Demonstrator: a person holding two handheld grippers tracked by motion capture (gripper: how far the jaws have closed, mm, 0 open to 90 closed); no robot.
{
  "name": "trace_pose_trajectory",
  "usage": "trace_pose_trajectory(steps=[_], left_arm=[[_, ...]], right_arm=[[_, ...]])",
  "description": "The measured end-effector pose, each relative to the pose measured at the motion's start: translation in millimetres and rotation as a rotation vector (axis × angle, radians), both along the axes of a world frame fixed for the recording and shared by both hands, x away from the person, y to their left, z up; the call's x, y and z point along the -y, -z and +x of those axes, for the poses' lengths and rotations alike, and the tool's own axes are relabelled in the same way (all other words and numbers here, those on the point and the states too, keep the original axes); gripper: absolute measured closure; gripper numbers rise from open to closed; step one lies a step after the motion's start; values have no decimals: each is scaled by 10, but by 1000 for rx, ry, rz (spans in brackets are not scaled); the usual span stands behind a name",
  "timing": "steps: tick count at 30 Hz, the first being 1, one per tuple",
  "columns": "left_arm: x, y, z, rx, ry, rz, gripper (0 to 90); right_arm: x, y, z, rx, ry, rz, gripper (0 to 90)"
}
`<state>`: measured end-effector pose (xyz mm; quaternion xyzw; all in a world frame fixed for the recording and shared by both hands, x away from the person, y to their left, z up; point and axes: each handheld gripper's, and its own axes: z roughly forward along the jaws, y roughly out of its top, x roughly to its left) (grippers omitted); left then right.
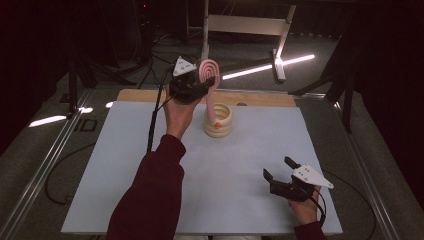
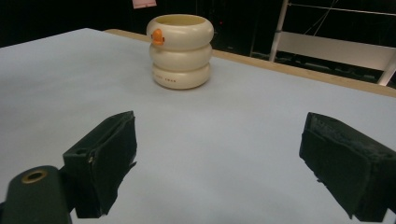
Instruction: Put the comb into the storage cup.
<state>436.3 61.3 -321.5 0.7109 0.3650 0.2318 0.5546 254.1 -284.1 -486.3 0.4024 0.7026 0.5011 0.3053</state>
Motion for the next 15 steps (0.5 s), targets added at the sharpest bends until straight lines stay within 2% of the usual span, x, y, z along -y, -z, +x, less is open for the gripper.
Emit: trace_pose_trajectory(steps=[15], left_arm=[[51,64,50,5,-15,-7,638]], right_arm=[[-15,6,1,-2,-6,0,109]])
